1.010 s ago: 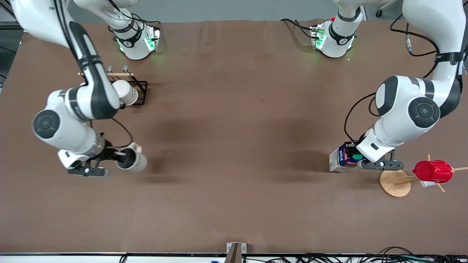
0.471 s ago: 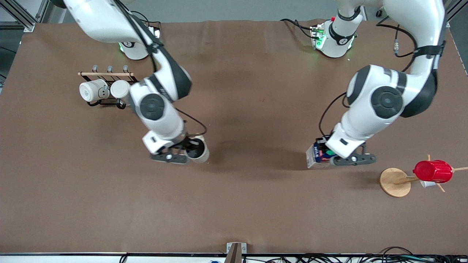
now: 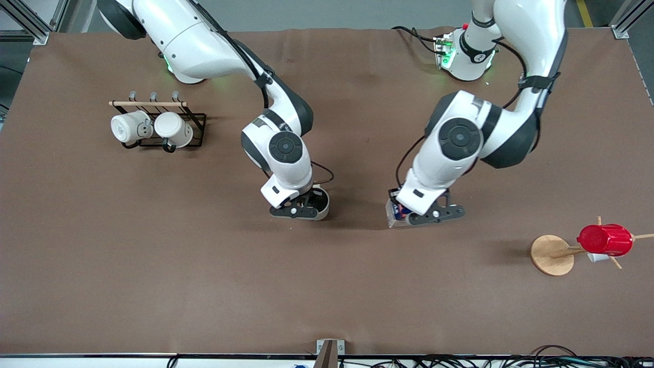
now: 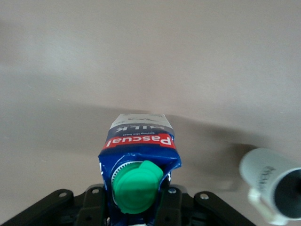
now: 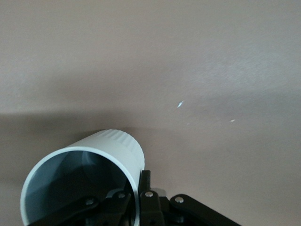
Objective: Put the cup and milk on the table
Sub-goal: 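Carry the mug and carton toward the table centre with both grippers, then lower the mug and carton onto the table and open both grippers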
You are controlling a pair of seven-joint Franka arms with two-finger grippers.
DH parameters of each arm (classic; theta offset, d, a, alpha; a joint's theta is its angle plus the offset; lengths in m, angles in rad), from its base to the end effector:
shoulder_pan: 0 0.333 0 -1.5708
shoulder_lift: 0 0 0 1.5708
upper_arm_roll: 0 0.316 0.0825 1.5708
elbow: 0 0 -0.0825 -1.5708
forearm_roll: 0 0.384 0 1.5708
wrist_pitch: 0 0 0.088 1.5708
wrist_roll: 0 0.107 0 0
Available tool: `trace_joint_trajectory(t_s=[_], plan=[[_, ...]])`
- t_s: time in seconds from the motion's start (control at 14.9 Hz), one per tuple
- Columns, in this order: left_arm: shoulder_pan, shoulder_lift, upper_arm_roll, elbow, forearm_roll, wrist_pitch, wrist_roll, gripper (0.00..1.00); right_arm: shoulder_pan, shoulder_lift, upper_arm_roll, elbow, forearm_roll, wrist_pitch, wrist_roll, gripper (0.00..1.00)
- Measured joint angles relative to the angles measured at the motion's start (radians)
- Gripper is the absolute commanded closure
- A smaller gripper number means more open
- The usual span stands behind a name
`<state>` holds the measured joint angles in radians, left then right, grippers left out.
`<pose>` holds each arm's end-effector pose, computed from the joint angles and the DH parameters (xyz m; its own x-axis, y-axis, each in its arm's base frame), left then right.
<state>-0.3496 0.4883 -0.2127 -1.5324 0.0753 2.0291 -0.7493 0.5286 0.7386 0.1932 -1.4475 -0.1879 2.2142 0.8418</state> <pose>0.5983 -0.3465 0.3804 0.9839 0.1784 -0.0066 0.1785 -0.9833 0.0362 0.5667 0.4554 0.2594 0.9969 -0.0626 0.0475 -0.0620 -0.9980 -0.0152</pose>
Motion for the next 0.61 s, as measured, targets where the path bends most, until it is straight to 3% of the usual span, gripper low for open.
trace_joint_trajectory(t_s=[0.27,0.34,0.4,0.47,0.54,0.61], plan=[[-0.074,0.084,0.0,0.089,0.0,0.0,-0.118,0.67,0.016,0.023,0.0,0.0,-0.054,0.034,0.081,0.87],[-0.09,0.1,0.0,0.105,0.0,0.0,-0.138,0.67,0.016,0.031,-0.001,0.0,-0.055,0.038,0.093,0.73],[-0.104,0.113,0.0,0.116,0.0,0.0,-0.157,0.66,0.016,0.037,-0.002,0.0,-0.055,0.042,0.103,0.49],[-0.117,0.122,0.0,0.122,0.0,0.0,-0.171,0.66,0.016,0.039,-0.002,0.0,-0.055,0.045,0.116,0.07],[-0.126,0.128,-0.001,0.124,0.0,0.0,-0.178,0.66,0.016,0.039,-0.002,0.001,-0.055,0.046,0.13,0.0],[-0.134,0.133,-0.001,0.125,0.0,0.0,-0.18,0.65,0.016,0.039,-0.002,0.002,-0.055,0.046,0.14,0.0]])
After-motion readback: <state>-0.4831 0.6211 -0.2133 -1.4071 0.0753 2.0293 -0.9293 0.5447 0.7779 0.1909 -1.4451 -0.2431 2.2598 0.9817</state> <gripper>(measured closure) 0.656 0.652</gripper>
